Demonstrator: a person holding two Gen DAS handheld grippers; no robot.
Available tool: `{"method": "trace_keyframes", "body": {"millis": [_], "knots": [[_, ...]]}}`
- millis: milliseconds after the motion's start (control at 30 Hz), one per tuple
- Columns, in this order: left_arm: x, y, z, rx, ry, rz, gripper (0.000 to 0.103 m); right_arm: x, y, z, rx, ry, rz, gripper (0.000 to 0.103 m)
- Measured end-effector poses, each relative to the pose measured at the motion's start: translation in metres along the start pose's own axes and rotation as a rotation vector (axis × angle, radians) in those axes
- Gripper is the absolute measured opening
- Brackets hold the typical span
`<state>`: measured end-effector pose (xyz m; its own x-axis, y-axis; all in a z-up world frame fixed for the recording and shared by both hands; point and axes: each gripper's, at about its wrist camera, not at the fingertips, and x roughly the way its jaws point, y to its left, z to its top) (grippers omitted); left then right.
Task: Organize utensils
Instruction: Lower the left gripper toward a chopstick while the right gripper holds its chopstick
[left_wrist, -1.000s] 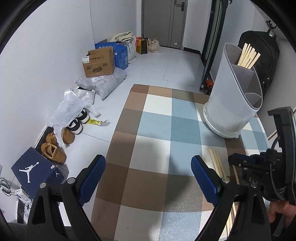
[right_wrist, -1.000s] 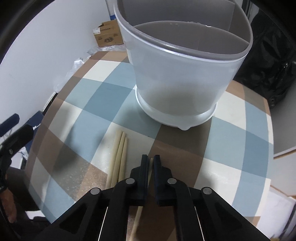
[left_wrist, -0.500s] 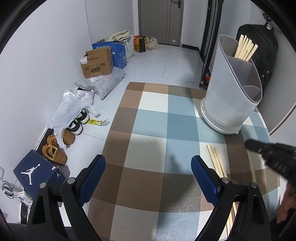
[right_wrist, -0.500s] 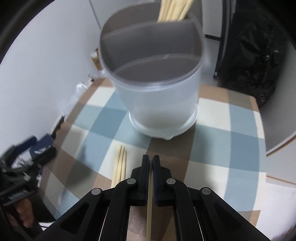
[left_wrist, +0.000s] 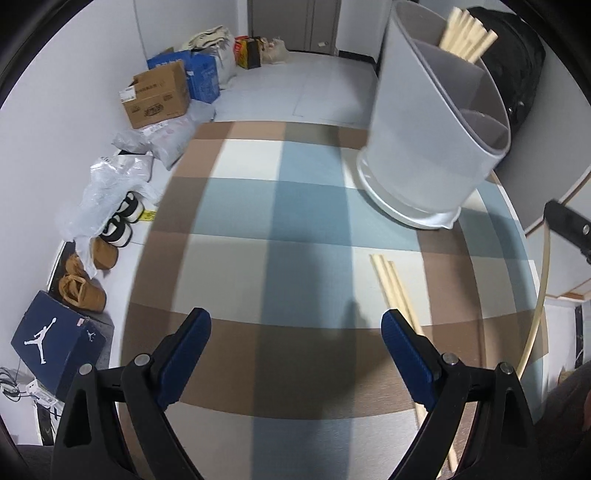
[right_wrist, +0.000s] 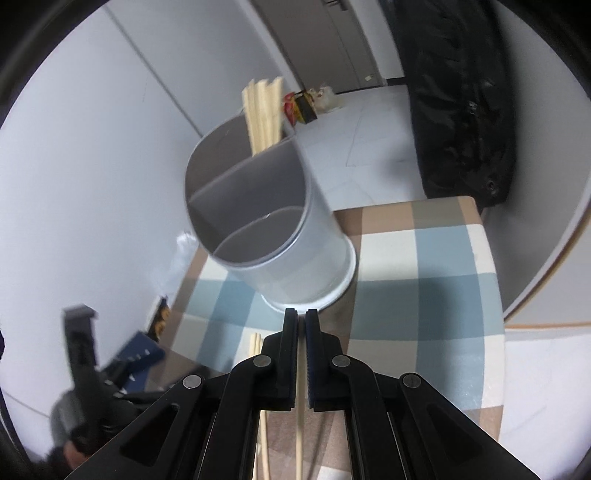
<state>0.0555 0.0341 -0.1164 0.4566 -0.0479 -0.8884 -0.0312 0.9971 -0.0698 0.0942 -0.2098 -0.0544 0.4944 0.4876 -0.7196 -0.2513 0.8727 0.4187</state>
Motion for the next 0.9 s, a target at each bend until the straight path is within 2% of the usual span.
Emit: {"method": "trace_keyframes", "body": {"millis": [100, 333, 533, 900], "knots": [[0.003, -0.012, 0.0, 0.028, 0.016, 0.0, 0.091, -0.004, -0.007, 0.004, 0.05, -0.026, 0.035, 0.003], [0.018, -0.026, -0.004, 0.05, 0.095, 0.031, 0.091, -0.02, -0.02, 0.006, 0.08, -0.081, 0.073, 0.003], [0.017, -0.017, -0.004, -0.01, 0.115, 0.019, 0.091, -0.031, -0.026, 0.006, 0.076, -0.105, 0.099, 0.003], [0.025, -0.019, 0.011, 0.006, 0.142, 0.067, 0.091, -0.041, -0.027, 0.008, 0.083, -0.132, 0.147, 0.003]]}}
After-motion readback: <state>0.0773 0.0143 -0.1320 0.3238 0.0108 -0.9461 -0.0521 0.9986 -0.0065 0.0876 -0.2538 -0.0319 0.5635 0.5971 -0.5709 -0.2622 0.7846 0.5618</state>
